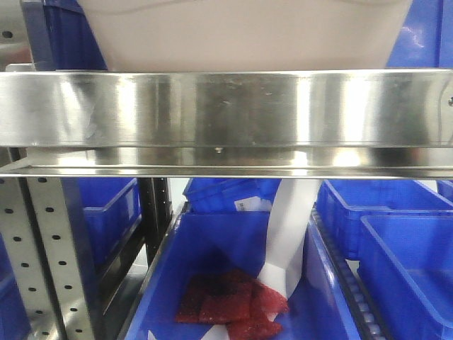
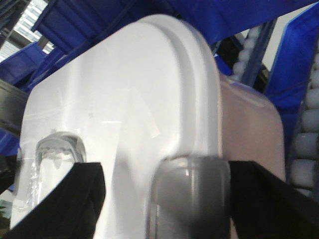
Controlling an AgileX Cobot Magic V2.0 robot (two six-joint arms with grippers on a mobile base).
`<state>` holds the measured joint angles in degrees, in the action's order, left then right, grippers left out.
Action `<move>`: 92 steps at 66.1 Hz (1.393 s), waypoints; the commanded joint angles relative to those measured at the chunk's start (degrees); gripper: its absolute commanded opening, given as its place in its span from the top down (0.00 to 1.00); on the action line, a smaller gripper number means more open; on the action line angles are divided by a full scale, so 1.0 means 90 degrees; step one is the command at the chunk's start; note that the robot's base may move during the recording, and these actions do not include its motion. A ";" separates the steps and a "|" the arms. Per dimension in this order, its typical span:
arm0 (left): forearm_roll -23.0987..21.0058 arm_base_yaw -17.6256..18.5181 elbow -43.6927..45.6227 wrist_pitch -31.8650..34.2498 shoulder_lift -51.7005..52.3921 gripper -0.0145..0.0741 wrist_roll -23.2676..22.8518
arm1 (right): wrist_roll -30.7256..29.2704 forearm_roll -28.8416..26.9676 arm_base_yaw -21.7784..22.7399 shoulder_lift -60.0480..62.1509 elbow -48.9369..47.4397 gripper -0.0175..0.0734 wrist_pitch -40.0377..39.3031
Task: Grab white bin and place on right shelf
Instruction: 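Push the bin forward onto the upper shelf rollers with both grippers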
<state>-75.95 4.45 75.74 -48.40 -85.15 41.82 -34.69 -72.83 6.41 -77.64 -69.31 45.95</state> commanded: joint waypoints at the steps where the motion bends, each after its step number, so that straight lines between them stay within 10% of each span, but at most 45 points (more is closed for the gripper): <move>1: -0.0419 0.0059 0.0246 0.0243 0.0238 0.34 -0.0004 | -0.0015 -0.0348 -0.0009 0.0232 -0.0231 0.16 -0.0304; 39: -0.0195 -0.0110 0.0246 0.0636 0.0229 0.36 -0.0004 | -0.0020 0.0158 -0.0009 0.0232 -0.0091 0.17 -0.0949; 47: -0.0195 -0.0200 0.0246 0.0440 0.0229 0.56 -0.0004 | -0.0026 0.0193 -0.0009 0.0232 -0.0072 0.30 -0.0686; 58: -0.0195 -0.0200 0.0246 0.0420 0.0210 0.99 0.0022 | -0.0048 0.0201 -0.0009 0.0232 -0.0072 0.73 -0.0664; 69: -0.0198 -0.0200 0.0246 0.0483 0.0130 0.97 0.0040 | -0.0048 0.0195 -0.0009 0.0238 -0.0111 0.75 -0.1078; 92: 0.3284 -0.0036 -0.0251 0.2950 0.1858 0.97 -0.2013 | -0.0048 0.1600 -0.0032 0.1178 -0.0300 0.74 -0.2049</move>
<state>-48.56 3.50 74.56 -30.52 -73.55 25.95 -34.69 -58.19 6.19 -70.39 -71.24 31.56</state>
